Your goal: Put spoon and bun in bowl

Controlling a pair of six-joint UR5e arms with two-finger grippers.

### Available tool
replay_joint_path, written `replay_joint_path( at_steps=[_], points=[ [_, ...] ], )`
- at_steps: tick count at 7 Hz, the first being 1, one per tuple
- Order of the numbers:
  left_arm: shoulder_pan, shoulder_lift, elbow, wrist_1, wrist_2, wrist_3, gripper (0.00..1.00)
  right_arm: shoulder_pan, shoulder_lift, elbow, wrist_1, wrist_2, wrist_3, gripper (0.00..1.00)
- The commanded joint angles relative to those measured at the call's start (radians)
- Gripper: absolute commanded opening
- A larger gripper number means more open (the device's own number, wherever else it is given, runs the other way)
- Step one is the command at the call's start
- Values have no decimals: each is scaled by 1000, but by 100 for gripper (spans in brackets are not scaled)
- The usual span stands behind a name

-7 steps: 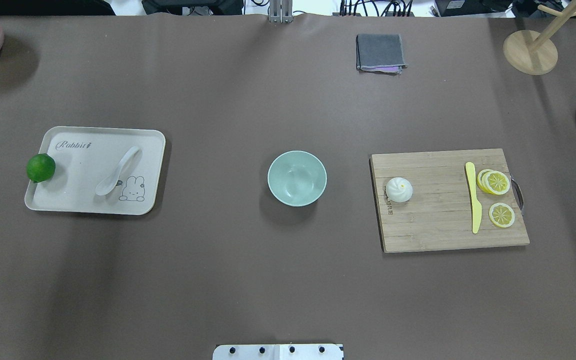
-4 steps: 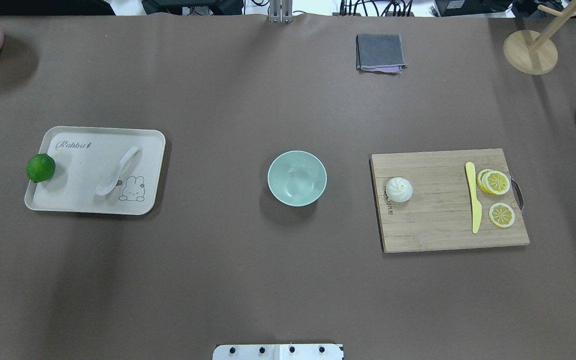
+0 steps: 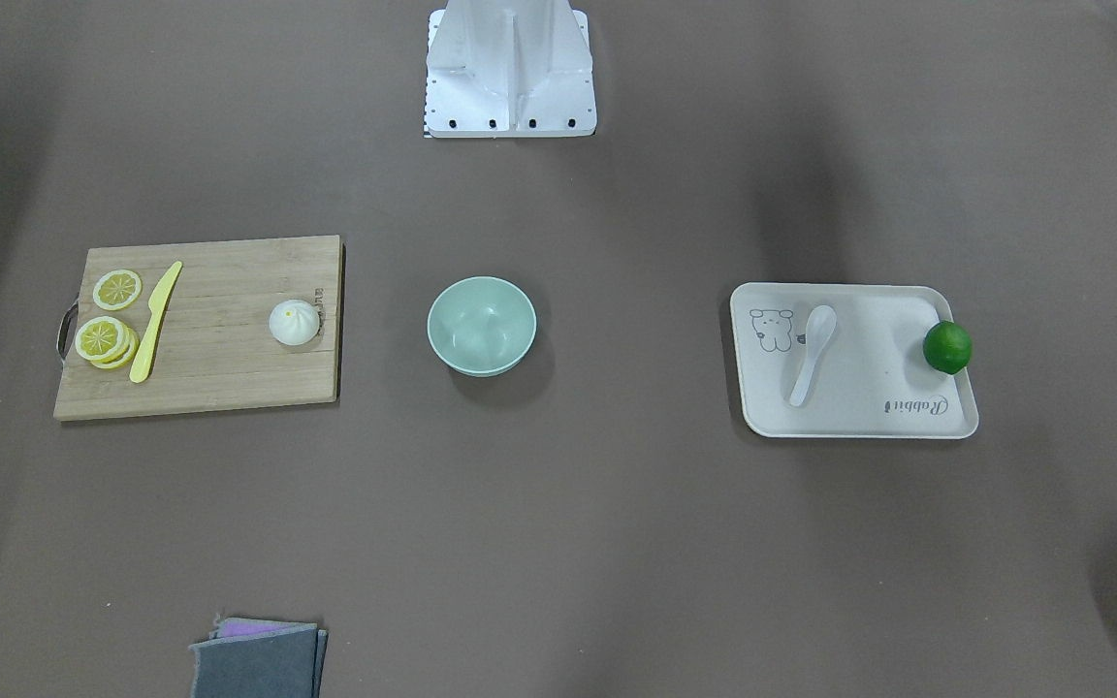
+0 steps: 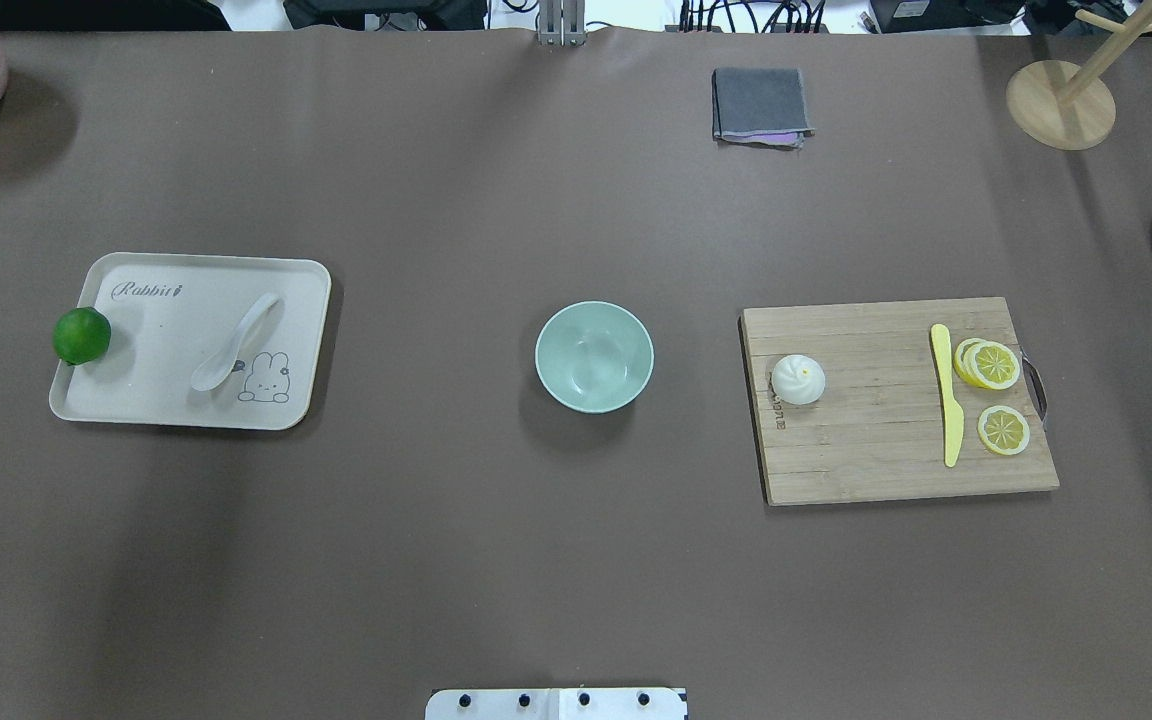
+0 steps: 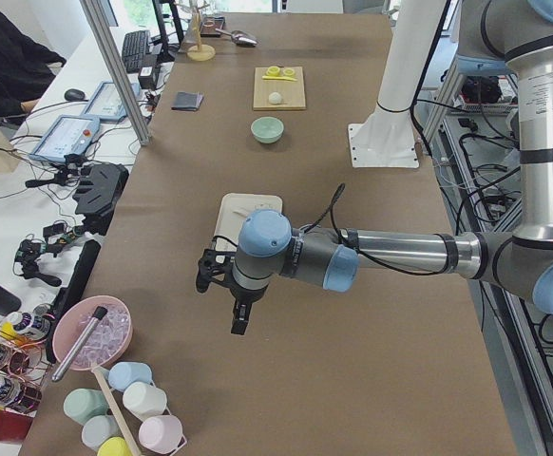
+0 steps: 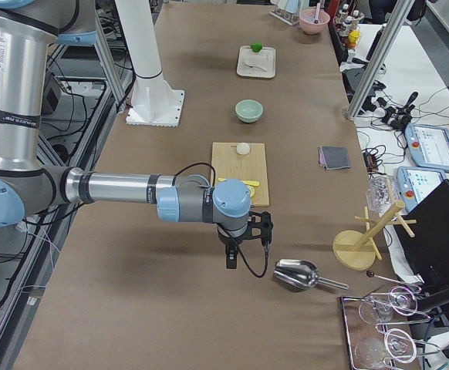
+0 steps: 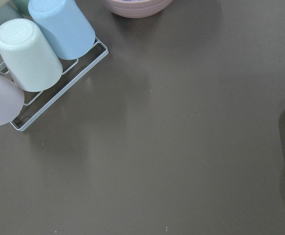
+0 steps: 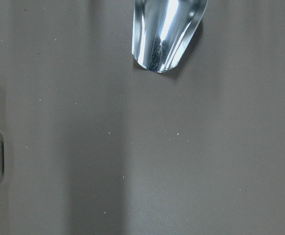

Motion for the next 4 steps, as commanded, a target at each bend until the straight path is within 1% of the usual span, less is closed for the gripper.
replay_joint_path(
  at_steps=[1,4],
  points=[
    [0,-2,1,-2,0,0,98,0,0,0,0,0,2,100],
    [0,-2,-6,-3,-3,2,98,0,4,3,0,2,1,100]
  ],
)
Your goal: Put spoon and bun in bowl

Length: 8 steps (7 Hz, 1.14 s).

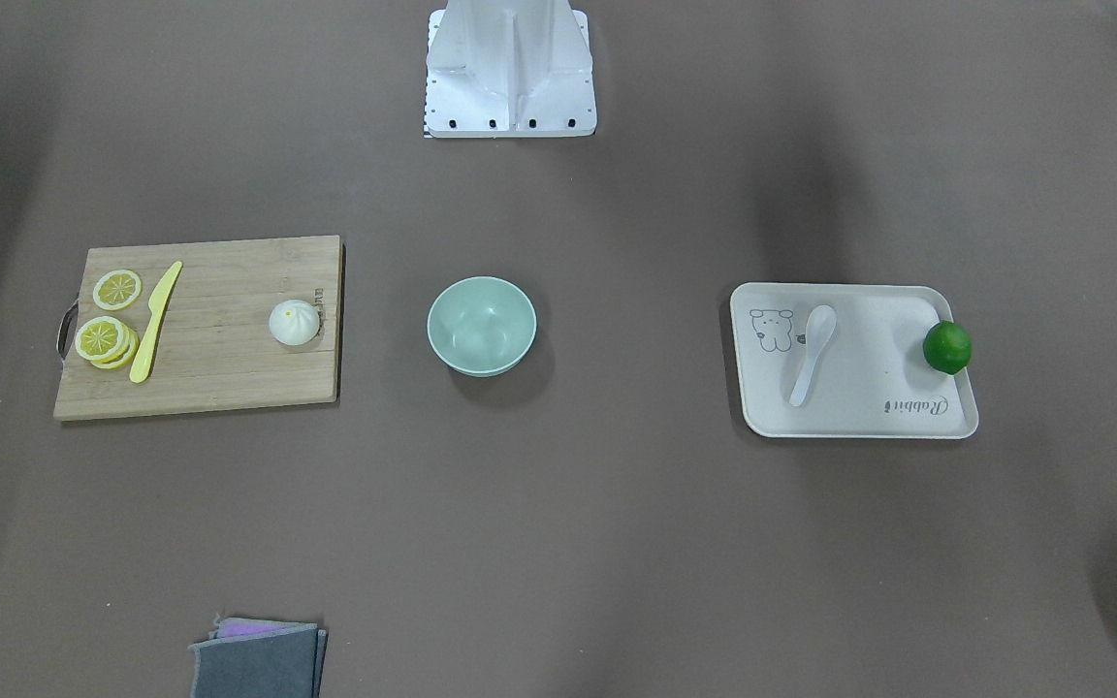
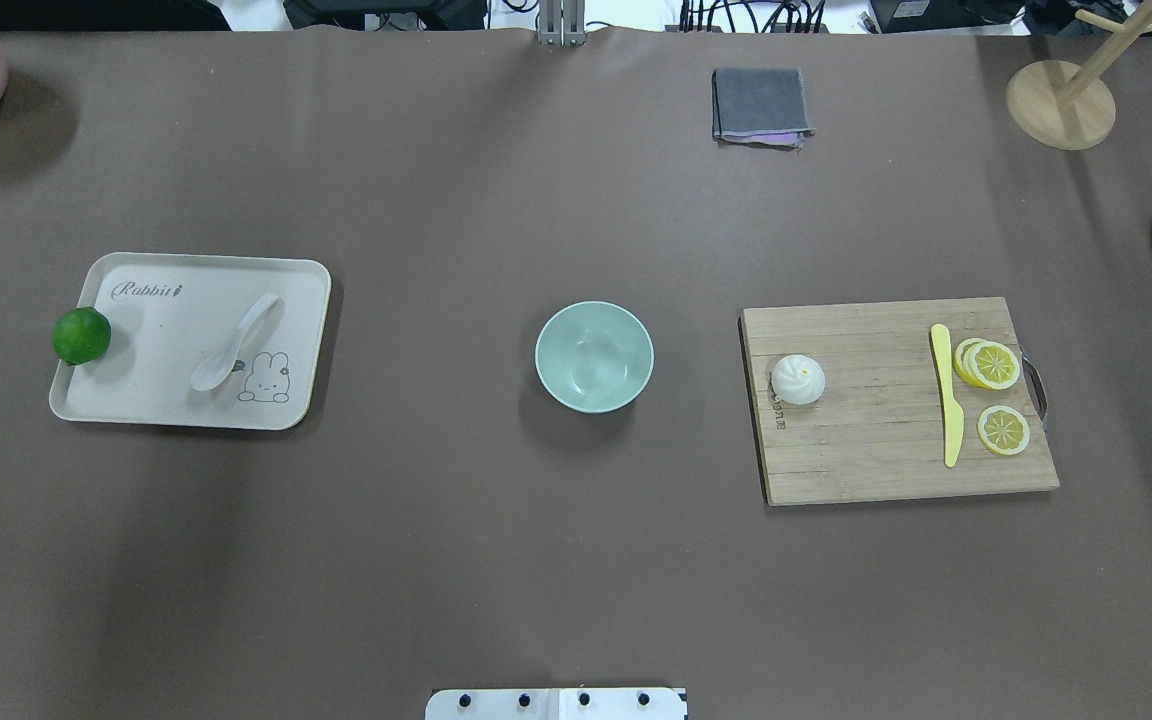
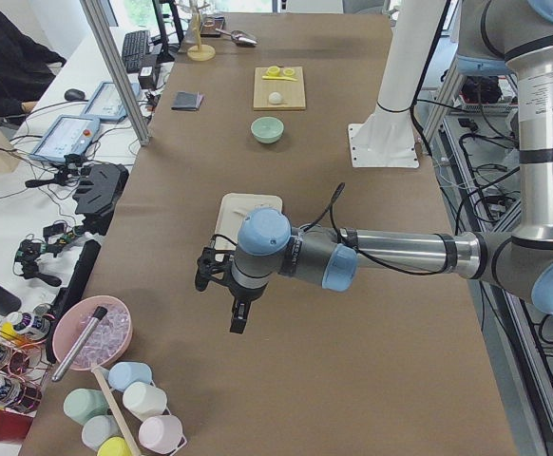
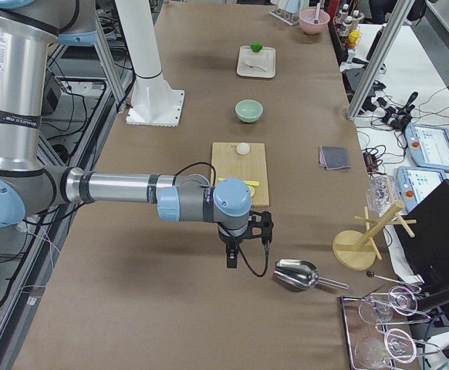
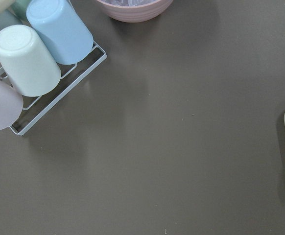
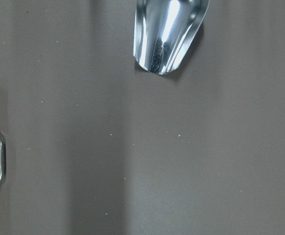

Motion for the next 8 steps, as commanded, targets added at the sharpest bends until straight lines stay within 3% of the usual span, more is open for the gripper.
replay_joint_path(
  at_steps=[1,3,4,6,7,8],
  points=[
    [2,-3,-5,-1,-18,-1,98,0,1,1,0,1,0,100],
    [44,-66,-13,-3,-18,-3,98,0,3,-1,0,-1,0,100],
    [87,-104,-19,-77,-20,-4,98,0,7,2,0,-1,3,100],
    [168,-135,-20,-270,-20,-149,98,-8,12,5,0,1,1,100],
    [251,-190,-16,-297,-14,-208,98,-8,24,19,0,8,0,100],
    [341,-221,-17,-308,-6,-395,98,-8,86,12,0,-2,0,100]
  ],
)
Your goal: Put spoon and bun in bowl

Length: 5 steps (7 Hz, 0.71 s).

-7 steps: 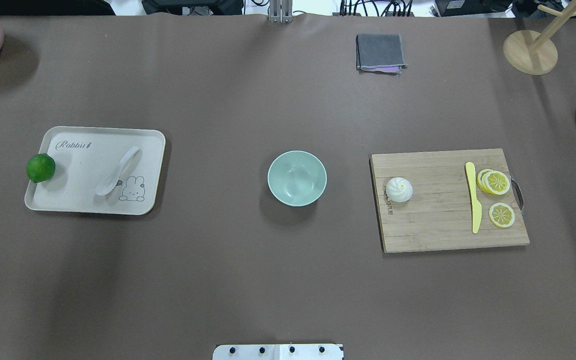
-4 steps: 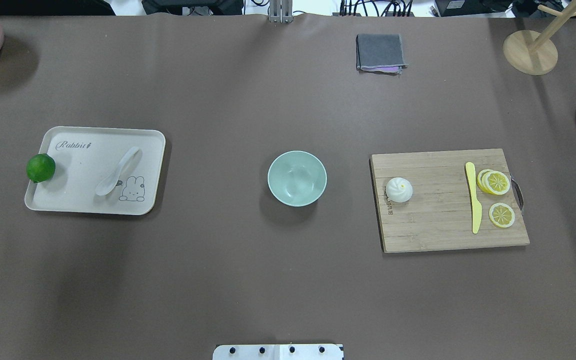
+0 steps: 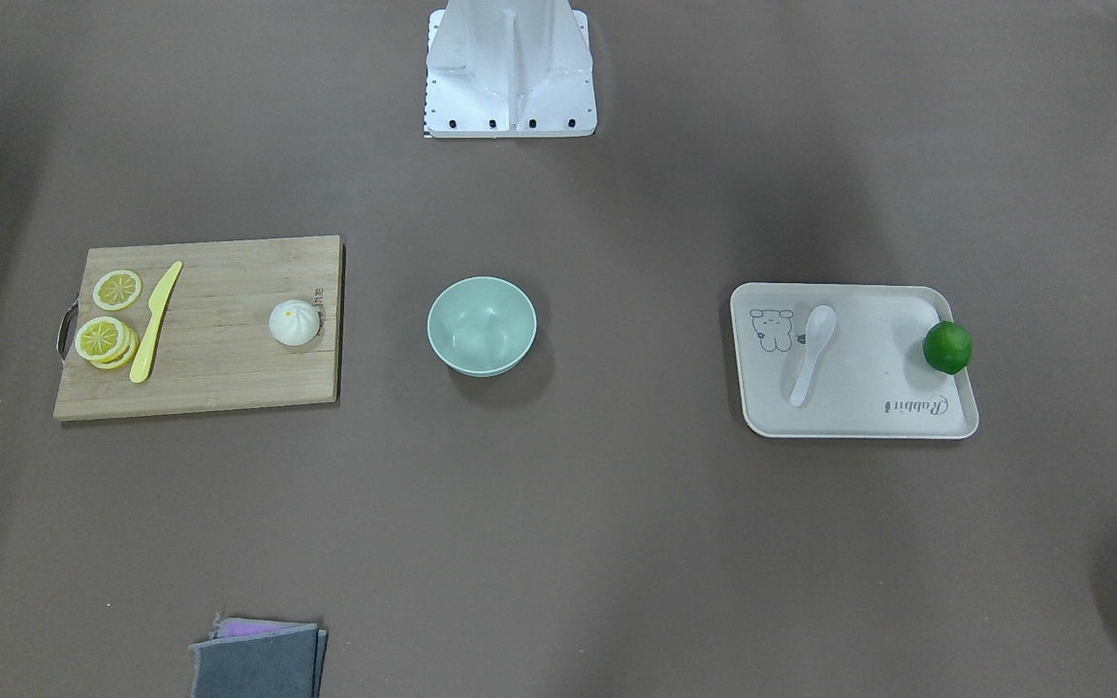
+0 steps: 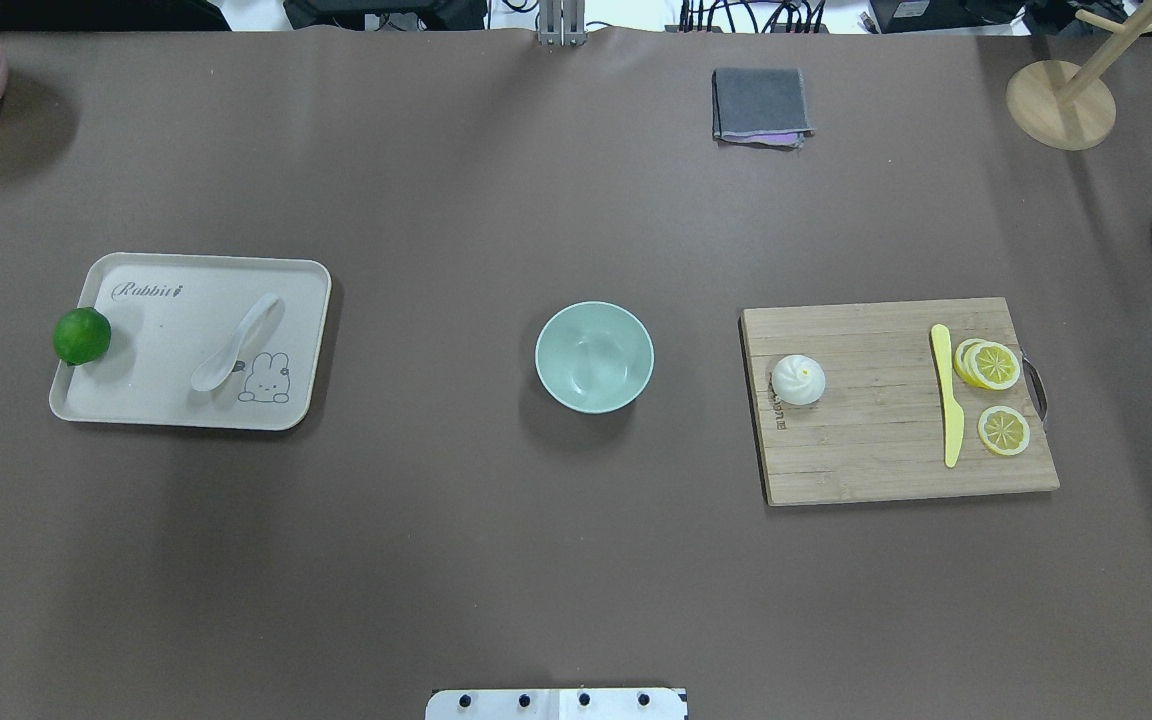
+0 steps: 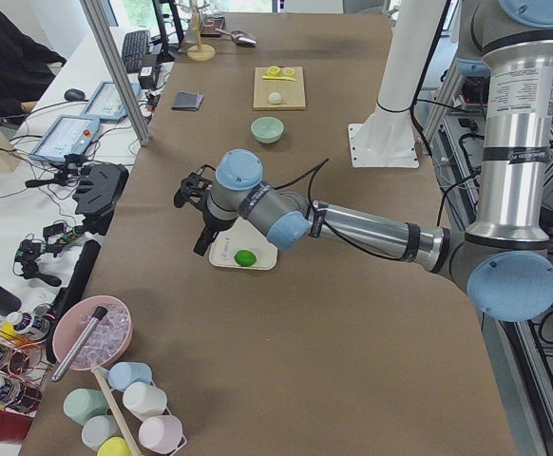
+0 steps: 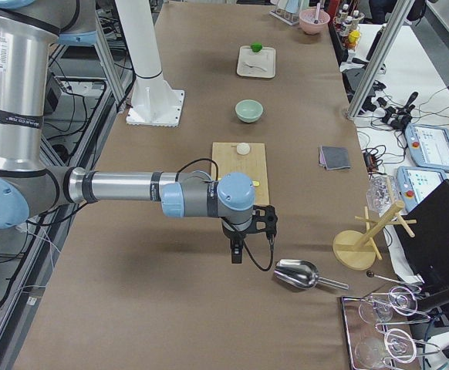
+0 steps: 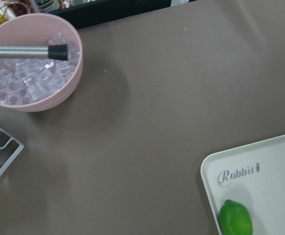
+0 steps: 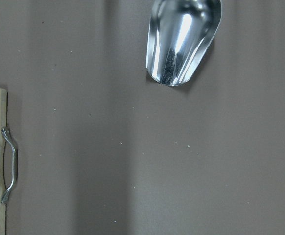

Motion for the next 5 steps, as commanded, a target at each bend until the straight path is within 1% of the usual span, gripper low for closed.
replay_joint_path(
  at_steps=[1,2,3,4,5],
  points=[
    [176,-86,1,-71,61,-270,98,-7,58,8,0,5,11,100],
    [289,-87,10,-148,172,-285,98,-7,67,10,0,16,103,100],
    [431,-106,29,-163,302,-288,98,-15,68,7,0,66,122,100],
    [513,-151,79,-166,401,-305,98,-28,62,1,44,85,124,100],
    [555,-194,130,-168,408,-389,97,-31,56,-13,122,92,128,100]
  ],
)
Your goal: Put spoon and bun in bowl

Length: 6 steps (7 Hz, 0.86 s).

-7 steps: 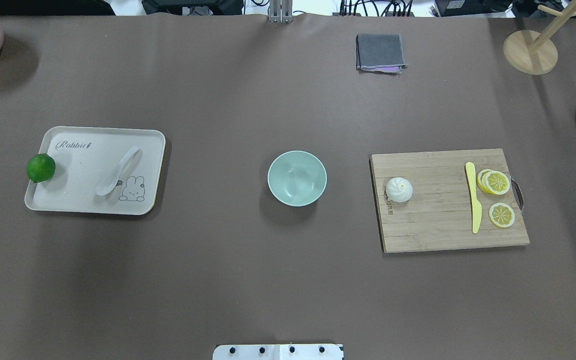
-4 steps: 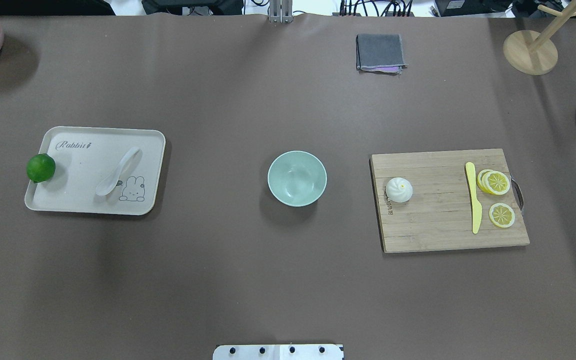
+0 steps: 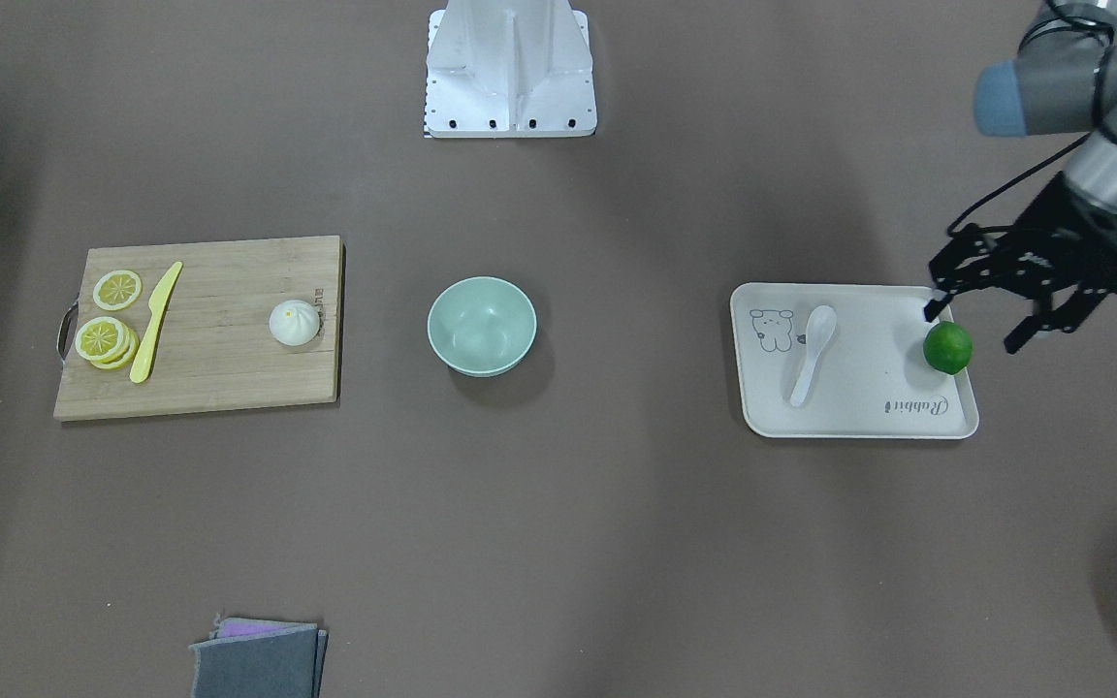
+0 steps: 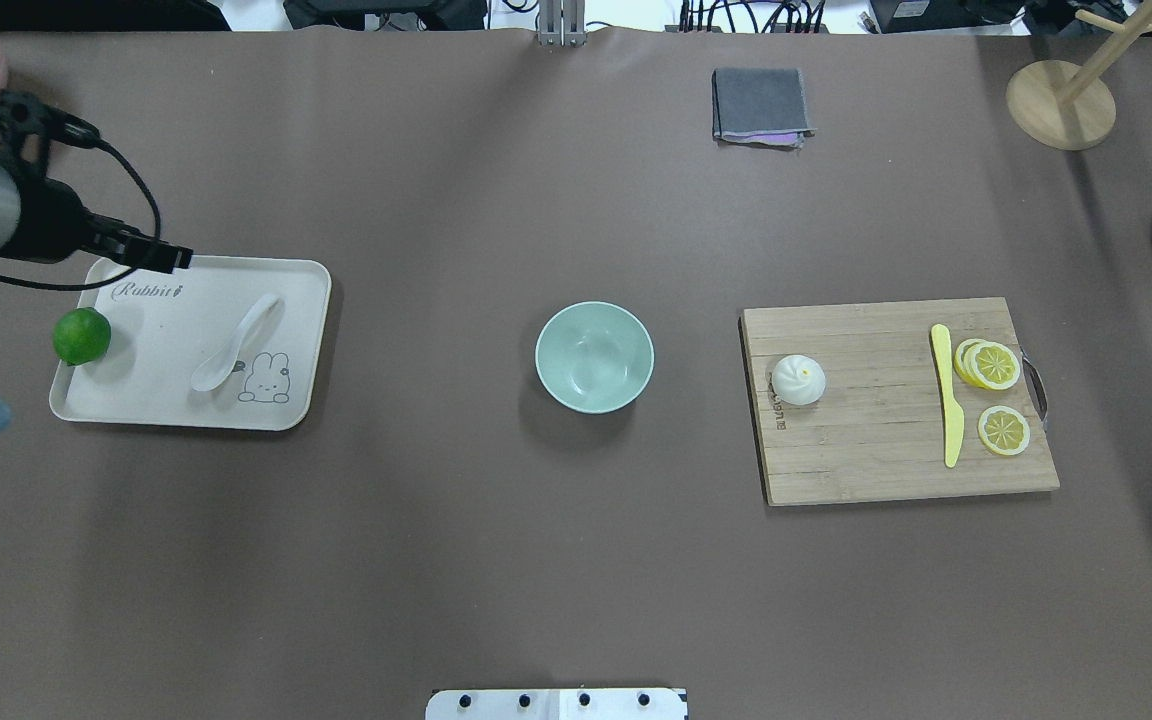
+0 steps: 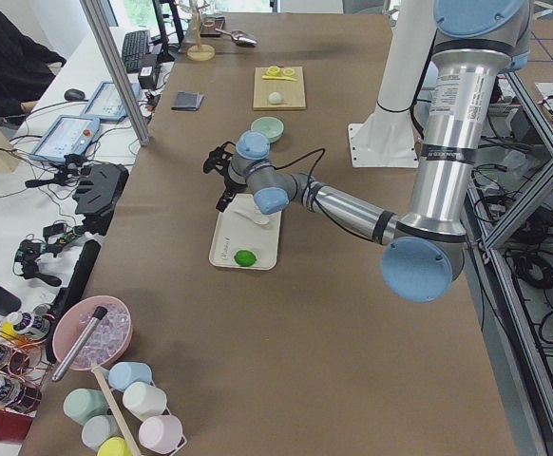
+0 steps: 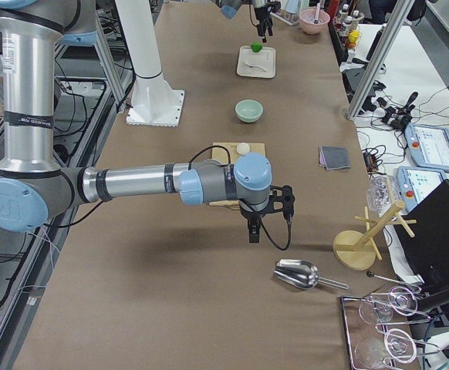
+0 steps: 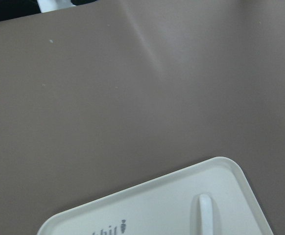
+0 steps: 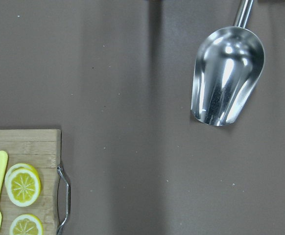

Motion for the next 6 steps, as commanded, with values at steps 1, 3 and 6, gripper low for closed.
replay_joint_path(
  at_steps=[1,3,6],
  points=[
    [105,-60,76,-9,57,-76,96,-11,-7,-11,94,21,13,100],
    [111,-61,123,-29,57,-73,89,-23,-3,-10,94,20,17,100],
    [137,-81,236,-152,56,-85,82,-40,5,-5,96,20,37,100]
  ],
)
